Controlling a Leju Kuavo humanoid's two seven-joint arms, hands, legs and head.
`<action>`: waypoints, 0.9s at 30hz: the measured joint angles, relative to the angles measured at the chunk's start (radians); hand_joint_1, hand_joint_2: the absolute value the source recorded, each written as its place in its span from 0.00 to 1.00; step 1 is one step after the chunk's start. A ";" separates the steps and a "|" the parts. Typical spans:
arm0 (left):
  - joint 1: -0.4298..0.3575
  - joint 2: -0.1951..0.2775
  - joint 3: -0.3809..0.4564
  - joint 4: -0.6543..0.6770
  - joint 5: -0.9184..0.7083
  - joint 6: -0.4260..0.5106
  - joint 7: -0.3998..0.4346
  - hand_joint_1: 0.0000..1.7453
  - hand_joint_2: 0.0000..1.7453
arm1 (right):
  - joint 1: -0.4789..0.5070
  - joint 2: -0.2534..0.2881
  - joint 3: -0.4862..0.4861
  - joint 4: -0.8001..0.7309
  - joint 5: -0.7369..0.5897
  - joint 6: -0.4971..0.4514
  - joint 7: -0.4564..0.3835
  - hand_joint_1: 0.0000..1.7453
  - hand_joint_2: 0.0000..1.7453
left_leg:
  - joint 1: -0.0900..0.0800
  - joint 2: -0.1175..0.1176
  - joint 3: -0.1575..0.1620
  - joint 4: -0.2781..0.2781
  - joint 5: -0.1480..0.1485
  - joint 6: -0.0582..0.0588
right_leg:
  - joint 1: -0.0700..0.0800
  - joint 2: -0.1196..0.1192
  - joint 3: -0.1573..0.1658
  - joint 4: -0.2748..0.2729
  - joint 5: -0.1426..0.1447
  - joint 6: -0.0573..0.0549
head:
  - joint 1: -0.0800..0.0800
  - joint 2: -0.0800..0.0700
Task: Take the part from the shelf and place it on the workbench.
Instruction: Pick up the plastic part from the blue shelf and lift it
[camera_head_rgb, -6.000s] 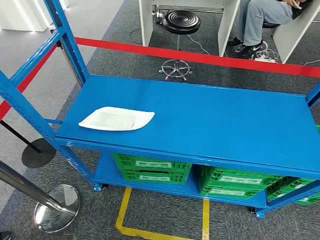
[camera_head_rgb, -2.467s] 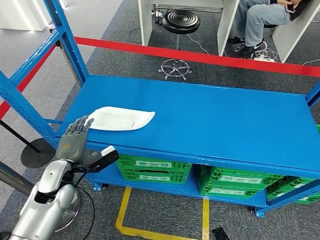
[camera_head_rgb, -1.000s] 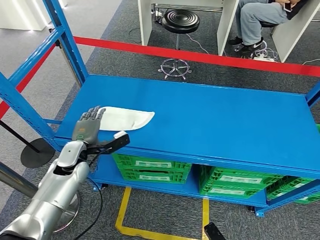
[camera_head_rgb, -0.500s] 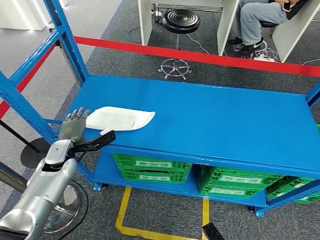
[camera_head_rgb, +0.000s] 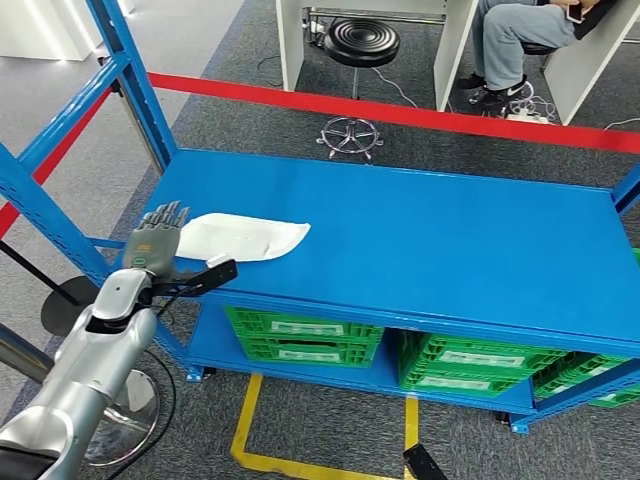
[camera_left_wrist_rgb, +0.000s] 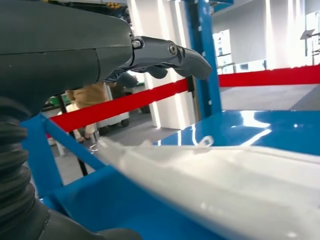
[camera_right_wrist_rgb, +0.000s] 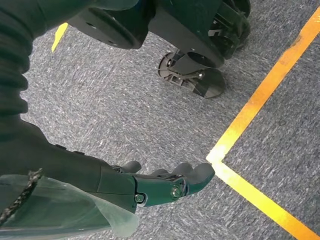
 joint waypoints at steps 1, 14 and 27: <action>-0.003 -0.002 -0.004 0.000 -0.001 0.000 -0.002 0.00 1.00 | 0.000 0.000 0.000 0.000 0.000 0.000 0.000 0.00 1.00 | 0.000 0.000 0.000 0.000 0.000 0.000 | 0.000 0.000 0.000 0.000 0.000 0.000 | 0.000 0.000; -0.025 -0.026 -0.051 0.007 -0.010 0.000 -0.035 0.00 1.00 | 0.000 0.007 0.000 0.000 0.007 0.008 -0.003 0.00 1.00 | 0.000 0.000 0.000 0.000 0.000 0.000 | 0.000 0.000 0.000 0.000 0.000 0.000 | 0.000 0.000; -0.028 -0.033 -0.073 0.038 -0.016 -0.001 -0.039 1.00 1.00 | 0.000 0.012 0.000 -0.002 0.007 0.012 -0.007 0.00 1.00 | 0.000 0.000 0.000 0.000 0.000 0.000 | 0.000 0.000 0.000 0.000 0.000 0.000 | 0.000 0.000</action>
